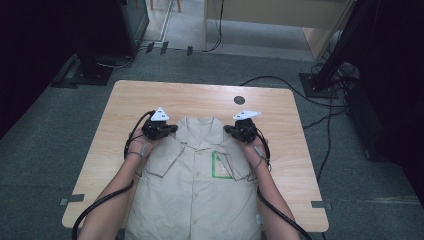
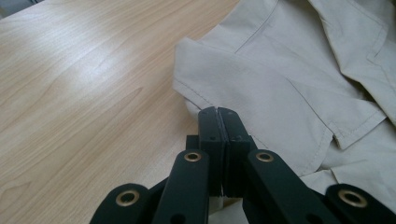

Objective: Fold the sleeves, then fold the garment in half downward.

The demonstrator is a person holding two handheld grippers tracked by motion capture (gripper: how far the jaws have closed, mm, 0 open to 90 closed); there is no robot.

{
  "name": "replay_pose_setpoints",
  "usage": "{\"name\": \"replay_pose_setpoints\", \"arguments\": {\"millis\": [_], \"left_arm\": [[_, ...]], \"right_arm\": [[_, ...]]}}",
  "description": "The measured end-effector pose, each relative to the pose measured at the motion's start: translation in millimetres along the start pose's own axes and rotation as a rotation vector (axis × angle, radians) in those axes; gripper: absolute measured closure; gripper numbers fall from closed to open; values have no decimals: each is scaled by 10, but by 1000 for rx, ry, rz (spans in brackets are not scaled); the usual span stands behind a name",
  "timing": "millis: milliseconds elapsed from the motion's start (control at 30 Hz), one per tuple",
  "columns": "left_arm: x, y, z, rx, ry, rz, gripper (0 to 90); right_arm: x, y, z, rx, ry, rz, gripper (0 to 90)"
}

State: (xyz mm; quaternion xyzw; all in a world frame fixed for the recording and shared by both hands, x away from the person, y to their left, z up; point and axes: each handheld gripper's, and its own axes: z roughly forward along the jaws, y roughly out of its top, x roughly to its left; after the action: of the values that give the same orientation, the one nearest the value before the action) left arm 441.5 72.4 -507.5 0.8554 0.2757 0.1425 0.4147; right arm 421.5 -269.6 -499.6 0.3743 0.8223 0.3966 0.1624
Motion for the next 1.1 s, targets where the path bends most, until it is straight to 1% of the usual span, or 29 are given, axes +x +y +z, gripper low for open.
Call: {"name": "replay_pose_setpoints", "arguments": {"millis": [167, 267, 367, 433, 500, 533, 633, 700, 733, 767, 833, 900, 967, 1033, 1100], "left_arm": [[7, 38, -19, -7, 2, 0, 898], [14, 64, -40, -13, 8, 4, 898], [23, 112, -76, -25, 17, 14, 898], [32, 160, -113, -42, 23, 14, 898], [38, 223, -163, -57, 35, 24, 898], [42, 261, -191, -65, 41, 32, 898], [58, 396, -299, -96, 64, 50, 898], [63, 514, -403, -134, 86, 64, 898], [64, 558, -444, -145, 93, 71, 898], [63, 619, -498, -161, 104, 81, 898], [65, 747, -613, -194, 126, 100, 898], [68, 872, -727, -222, 142, 115, 898], [68, 991, -837, -240, 165, 143, 899], [72, 1089, -937, -272, 176, 145, 898], [52, 1154, -1006, -299, 180, 149, 898]], "right_arm": [[-1, 39, -45, -12, -11, 2, 896], [10, 74, -78, -28, -14, 1, 896], [19, 116, -110, -38, -21, -12, 896], [23, 162, -143, -47, -34, -21, 896], [29, 217, -185, -58, -48, -34, 896], [36, 252, -215, -63, -53, -36, 896], [48, 380, -331, -92, -73, -62, 896], [70, 479, -429, -124, -93, -80, 896], [93, 541, -499, -154, -113, -97, 897], [109, 580, -545, -168, -122, -107, 897], [148, 696, -663, -206, -148, -141, 897], [191, 825, -781, -238, -172, -174, 897], [229, 956, -897, -259, -183, -199, 897], [260, 1070, -1008, -283, -201, -225, 897], [280, 1150, -1096, -307, -210, -231, 897]]}}
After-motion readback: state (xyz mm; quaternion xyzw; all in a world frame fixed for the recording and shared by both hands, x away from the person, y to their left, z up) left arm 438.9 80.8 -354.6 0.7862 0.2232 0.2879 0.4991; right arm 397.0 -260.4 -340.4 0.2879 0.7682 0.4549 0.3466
